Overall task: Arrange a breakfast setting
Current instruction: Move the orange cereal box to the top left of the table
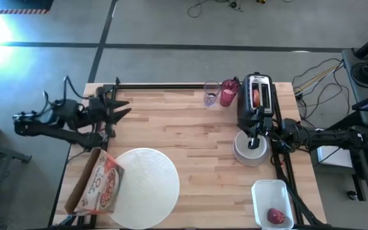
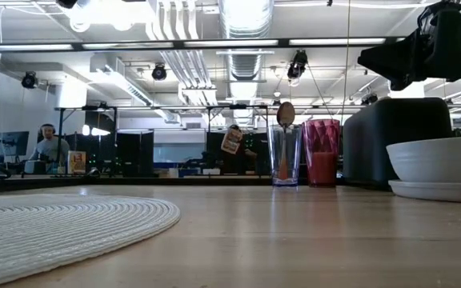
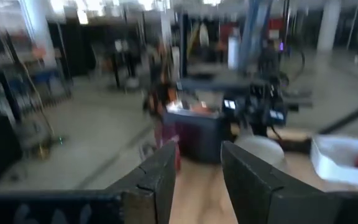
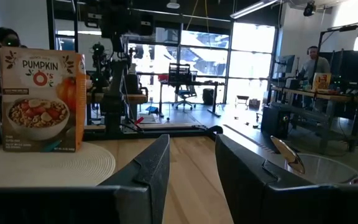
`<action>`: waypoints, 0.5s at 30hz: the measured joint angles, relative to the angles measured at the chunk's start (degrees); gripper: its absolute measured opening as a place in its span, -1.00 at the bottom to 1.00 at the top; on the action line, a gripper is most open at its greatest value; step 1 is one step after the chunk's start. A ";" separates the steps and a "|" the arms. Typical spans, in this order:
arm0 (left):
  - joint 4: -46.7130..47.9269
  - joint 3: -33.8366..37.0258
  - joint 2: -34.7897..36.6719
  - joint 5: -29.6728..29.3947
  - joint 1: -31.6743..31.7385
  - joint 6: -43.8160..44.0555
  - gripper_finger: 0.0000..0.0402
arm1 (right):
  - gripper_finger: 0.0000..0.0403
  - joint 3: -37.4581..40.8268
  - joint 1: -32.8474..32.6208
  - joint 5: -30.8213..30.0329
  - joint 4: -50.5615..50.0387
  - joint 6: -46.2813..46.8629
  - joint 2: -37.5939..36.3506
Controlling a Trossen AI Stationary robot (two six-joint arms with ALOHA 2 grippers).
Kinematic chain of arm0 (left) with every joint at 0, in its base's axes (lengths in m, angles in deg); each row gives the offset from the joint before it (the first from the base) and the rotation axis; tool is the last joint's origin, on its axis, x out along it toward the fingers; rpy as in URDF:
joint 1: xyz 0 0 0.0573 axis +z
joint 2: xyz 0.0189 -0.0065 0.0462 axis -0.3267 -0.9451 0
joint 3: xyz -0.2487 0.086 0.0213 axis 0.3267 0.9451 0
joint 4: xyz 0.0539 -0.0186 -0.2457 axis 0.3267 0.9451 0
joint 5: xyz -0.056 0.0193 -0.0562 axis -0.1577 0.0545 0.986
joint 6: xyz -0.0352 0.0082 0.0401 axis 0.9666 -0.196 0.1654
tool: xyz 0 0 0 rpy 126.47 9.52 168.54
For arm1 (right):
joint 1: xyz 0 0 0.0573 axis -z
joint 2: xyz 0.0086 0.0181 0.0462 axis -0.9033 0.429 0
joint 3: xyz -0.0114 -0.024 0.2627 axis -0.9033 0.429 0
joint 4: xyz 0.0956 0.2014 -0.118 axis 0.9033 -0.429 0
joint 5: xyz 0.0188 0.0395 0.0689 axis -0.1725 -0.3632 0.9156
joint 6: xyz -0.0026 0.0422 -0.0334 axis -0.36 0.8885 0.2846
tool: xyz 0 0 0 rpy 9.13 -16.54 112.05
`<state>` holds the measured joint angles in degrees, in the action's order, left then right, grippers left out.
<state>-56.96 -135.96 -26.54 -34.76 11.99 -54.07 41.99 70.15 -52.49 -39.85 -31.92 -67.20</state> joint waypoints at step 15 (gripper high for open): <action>46.23 -28.52 -18.60 23.99 -1.06 29.52 -0.44 | -0.41 -0.01 -0.02 0.00 0.02 0.00 0.00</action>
<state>-10.73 -164.48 -45.15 -10.77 10.93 -24.55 41.98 70.14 -52.49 -39.83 -31.92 -67.21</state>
